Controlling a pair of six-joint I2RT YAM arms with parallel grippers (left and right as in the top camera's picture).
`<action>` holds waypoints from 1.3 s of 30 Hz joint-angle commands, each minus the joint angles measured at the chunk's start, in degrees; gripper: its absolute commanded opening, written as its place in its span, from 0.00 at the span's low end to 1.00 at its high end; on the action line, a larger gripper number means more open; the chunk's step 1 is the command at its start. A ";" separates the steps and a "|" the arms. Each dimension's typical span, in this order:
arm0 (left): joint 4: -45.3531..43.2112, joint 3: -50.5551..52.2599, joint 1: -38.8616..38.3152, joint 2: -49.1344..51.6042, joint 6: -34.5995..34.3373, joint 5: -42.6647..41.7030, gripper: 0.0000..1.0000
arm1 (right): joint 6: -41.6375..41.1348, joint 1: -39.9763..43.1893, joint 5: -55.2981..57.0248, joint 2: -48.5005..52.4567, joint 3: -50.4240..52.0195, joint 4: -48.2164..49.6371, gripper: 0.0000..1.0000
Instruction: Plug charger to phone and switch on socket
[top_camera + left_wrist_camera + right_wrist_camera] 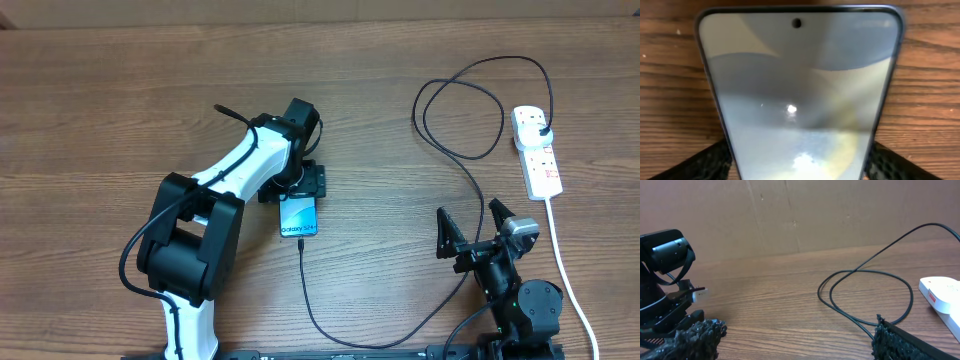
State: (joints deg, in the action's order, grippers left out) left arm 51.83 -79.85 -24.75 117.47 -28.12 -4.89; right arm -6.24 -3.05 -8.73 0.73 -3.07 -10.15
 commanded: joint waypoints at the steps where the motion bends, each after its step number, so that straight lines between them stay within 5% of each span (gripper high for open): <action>1: -1.09 2.25 -0.37 2.23 2.45 -2.14 0.84 | -0.33 -0.11 0.09 -0.57 0.13 0.22 1.00; 3: -1.14 2.25 -0.15 2.23 2.40 -2.10 0.83 | -0.33 -0.11 0.09 -0.57 0.13 0.22 1.00; 6: -1.09 2.25 0.04 2.23 2.16 -2.23 1.00 | -0.33 -0.11 0.09 -0.57 0.13 0.20 1.00; 39: -2.14 6.43 -1.90 2.25 -3.63 2.25 1.00 | -0.33 -0.11 0.09 -0.57 0.13 0.22 1.00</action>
State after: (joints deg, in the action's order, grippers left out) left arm 50.74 -76.84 -26.72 115.96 -30.33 -1.61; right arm -6.26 -3.05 -8.75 0.73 -3.07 -10.13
